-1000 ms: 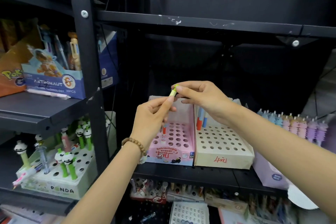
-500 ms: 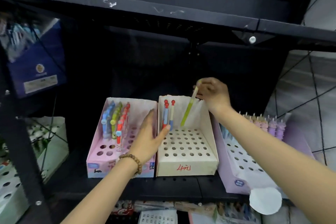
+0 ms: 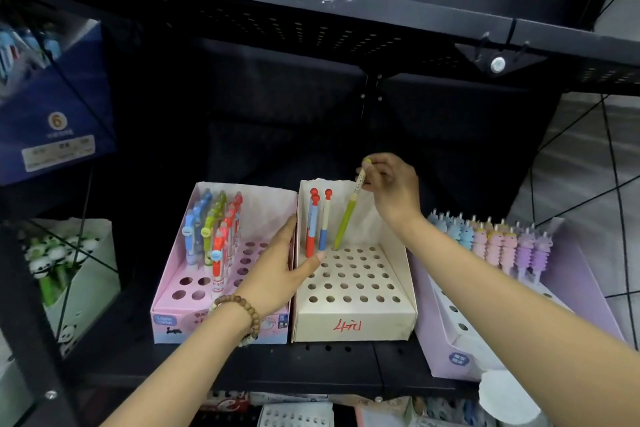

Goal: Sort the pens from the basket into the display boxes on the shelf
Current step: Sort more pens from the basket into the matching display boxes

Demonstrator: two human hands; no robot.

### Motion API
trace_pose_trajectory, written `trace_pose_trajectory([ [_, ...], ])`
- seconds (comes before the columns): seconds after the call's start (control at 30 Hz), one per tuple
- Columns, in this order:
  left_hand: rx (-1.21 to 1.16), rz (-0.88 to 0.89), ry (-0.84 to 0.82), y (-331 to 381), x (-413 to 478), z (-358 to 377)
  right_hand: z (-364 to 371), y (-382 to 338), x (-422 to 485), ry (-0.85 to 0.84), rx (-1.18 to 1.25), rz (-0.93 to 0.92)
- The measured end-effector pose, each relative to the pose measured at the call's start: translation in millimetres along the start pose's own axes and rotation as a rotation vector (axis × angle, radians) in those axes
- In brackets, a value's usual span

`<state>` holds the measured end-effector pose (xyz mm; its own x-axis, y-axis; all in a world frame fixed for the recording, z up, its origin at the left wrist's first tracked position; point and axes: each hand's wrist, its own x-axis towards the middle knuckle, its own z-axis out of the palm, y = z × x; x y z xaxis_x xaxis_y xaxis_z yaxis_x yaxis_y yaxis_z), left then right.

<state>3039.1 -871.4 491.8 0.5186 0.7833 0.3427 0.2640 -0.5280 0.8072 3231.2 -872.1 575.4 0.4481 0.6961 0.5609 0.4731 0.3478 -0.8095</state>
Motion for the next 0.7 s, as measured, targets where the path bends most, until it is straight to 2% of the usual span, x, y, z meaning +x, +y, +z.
trace_pose_trajectory([
  [0.37,-0.013,-0.006,-0.002,1.7,-0.8,0.1,-0.7,8.9,3.8,0.103,0.063,0.084],
  [0.47,-0.011,-0.007,-0.007,1.6,-0.8,0.0,-0.3,12.5,4.7,0.148,0.029,0.054],
  [0.7,0.011,0.005,-0.002,2.2,-0.6,0.0,2.3,6.4,7.0,0.013,-0.048,-0.038],
])
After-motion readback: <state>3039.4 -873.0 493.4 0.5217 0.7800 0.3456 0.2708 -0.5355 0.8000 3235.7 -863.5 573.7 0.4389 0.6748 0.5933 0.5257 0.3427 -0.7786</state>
